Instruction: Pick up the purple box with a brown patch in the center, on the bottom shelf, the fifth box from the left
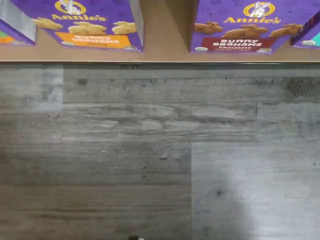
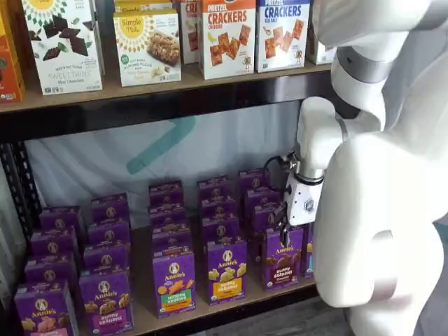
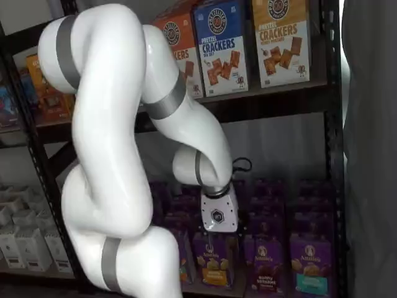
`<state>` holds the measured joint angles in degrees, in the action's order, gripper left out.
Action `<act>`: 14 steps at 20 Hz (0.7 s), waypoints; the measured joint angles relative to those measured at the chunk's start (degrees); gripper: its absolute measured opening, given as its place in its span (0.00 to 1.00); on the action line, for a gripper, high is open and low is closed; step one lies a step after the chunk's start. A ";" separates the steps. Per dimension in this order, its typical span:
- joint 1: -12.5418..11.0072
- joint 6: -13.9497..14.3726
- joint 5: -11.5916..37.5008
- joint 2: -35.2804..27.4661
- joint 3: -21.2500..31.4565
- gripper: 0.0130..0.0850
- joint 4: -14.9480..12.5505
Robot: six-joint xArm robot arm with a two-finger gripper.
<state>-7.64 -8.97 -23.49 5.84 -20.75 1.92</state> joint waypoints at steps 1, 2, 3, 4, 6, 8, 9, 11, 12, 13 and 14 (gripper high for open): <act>0.15 0.16 1.50 -1.43 -0.34 1.00 -0.08; 0.33 0.27 3.14 -3.05 -0.77 1.00 -0.05; 0.49 0.18 4.12 -4.48 -1.31 1.00 0.19; 0.65 0.16 5.13 -6.17 -2.03 1.00 0.35; 0.95 -0.22 7.03 -9.02 -3.23 1.00 1.01; 1.30 -0.31 8.86 -12.03 -4.67 1.00 1.39; 1.45 -0.13 9.54 -13.33 -5.32 1.00 1.36; 1.78 0.57 10.48 -16.13 -7.04 1.00 0.92; 1.89 0.97 10.66 -17.35 -7.86 1.00 0.63; 1.97 1.32 10.83 -18.57 -8.69 1.00 0.34; 2.00 1.73 11.07 -19.87 -9.59 1.00 -0.06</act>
<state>-5.64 -7.24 -12.43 -14.02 -30.34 1.87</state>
